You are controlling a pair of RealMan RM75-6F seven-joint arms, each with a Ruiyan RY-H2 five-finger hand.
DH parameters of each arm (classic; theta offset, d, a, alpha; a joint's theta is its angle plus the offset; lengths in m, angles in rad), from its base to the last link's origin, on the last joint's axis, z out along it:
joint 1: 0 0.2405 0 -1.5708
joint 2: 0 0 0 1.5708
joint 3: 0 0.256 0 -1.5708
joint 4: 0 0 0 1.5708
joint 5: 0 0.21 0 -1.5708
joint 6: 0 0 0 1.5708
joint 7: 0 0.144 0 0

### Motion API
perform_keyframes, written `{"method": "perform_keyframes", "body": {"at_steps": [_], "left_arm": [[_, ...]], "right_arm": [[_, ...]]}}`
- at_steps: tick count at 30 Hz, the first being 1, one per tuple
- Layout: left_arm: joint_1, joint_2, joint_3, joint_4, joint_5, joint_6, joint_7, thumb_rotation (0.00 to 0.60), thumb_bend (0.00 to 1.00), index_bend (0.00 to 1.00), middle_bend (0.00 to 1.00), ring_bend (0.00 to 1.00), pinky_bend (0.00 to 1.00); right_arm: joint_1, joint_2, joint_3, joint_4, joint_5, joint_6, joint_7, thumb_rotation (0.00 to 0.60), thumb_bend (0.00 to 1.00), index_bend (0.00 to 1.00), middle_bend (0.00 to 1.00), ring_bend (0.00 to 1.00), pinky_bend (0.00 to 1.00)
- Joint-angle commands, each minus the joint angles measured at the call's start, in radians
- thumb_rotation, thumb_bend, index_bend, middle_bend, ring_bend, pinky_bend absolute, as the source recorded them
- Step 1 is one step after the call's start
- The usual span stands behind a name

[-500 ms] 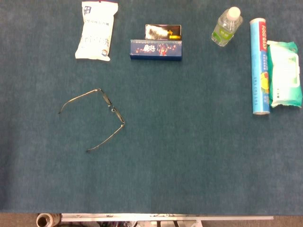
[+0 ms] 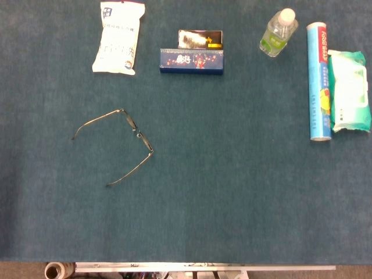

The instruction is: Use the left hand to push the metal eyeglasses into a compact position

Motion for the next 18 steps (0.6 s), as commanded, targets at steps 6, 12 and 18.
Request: {"method": "perform_keyframes", "body": {"at_steps": [6,12,18], "left_arm": [[-0.015,-0.019,0.016,0.014,0.037,-0.02,-0.024,0.6,0.63,0.4,0.34,0.24,0.36],[-0.028,-0.033,0.028,0.03,0.065,-0.037,-0.063,0.6,0.56,0.4,0.32,0.24,0.36],[-0.06,0.0,0.054,0.015,0.104,-0.093,-0.088,0.6,0.54,0.4,0.23,0.21,0.36]], "right_arm": [[-0.018,0.01,0.006,-0.012,-0.021,0.055,0.016,0.6,0.28,0.43,0.35,0.17,0.39],[-0.024,0.012,0.008,-0.016,-0.024,0.068,0.016,0.6,0.28,0.43,0.35,0.17,0.39],[-0.021,0.01,0.007,-0.015,-0.025,0.062,0.014,0.6,0.28,0.43,0.35,0.17,0.39]]}}
